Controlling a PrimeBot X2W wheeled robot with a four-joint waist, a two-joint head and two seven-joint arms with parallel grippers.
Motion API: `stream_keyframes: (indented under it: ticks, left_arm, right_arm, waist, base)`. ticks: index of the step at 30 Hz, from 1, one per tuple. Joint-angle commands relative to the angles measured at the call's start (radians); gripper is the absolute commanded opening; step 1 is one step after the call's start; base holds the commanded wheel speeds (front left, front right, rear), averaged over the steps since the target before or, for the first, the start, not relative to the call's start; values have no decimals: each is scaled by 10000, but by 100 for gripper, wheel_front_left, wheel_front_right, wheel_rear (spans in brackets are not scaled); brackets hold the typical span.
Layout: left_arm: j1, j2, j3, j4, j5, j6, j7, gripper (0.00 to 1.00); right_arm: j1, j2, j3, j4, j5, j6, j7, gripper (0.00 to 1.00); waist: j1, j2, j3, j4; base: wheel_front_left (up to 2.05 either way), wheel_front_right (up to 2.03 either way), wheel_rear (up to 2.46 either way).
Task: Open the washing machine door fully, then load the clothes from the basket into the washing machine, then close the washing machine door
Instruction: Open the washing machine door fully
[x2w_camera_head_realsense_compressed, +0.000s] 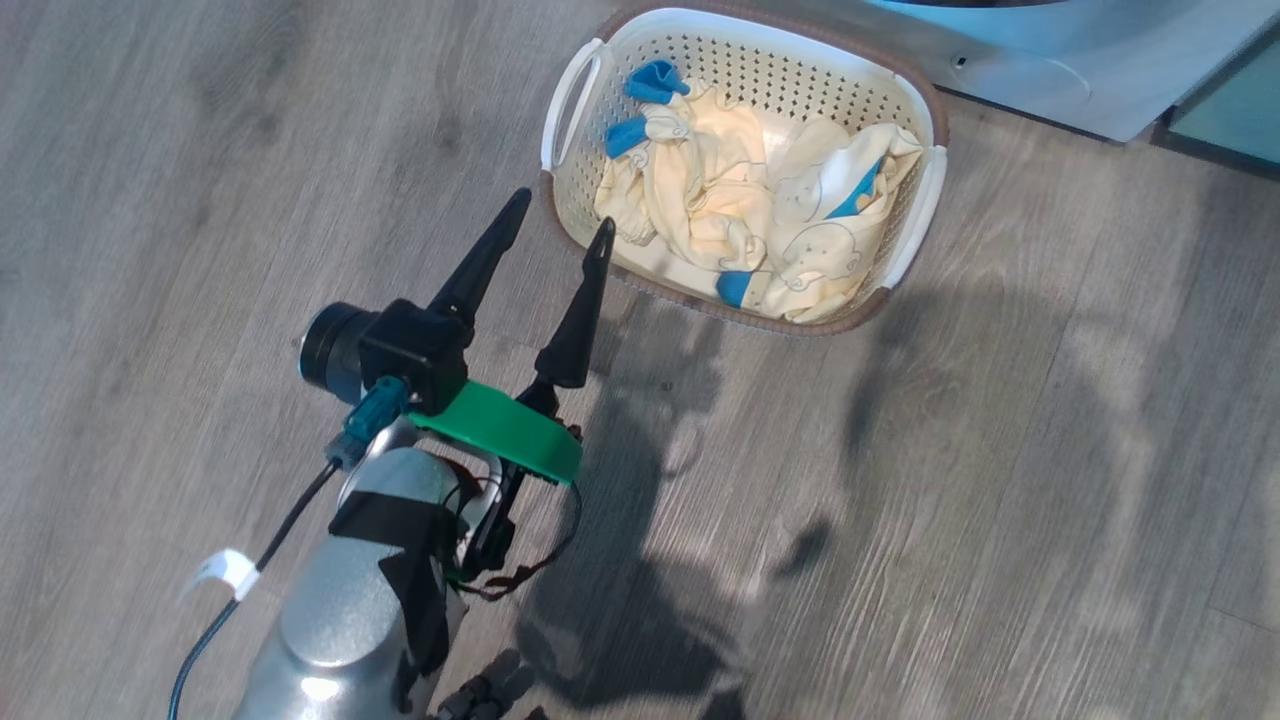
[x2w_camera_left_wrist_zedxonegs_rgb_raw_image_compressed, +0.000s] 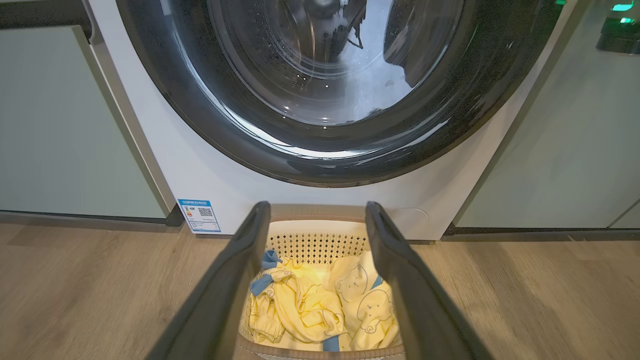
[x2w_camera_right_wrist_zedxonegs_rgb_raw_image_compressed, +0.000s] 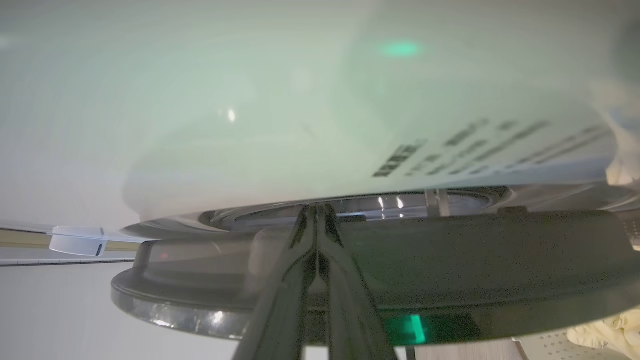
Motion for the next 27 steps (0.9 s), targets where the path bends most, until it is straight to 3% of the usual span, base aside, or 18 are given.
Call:
stream_keyframes:
  ticks: [1, 14, 27]
  left_arm:
    - [-180, 174, 261, -349, -48, 82, -61, 100]
    - [-237, 174, 188, -317, -138, 208, -61, 100]
    - [-237, 174, 223, -281, -148, 218, -61, 100]
  right_arm:
    - [-546, 152, 88, -255, -86, -27, -38, 0]
    - [-707, 165, 162, 81, -375, -27, 225, 0]
    - [-297, 235, 166, 67, -333, -27, 1317, 0]
  waist:
    - [0, 0, 38, 25]
    - [0, 0, 79, 27]
    - [0, 0, 17, -104]
  base:
    - [0, 0, 0]
    - [0, 0, 0]
    - [0, 0, 0]
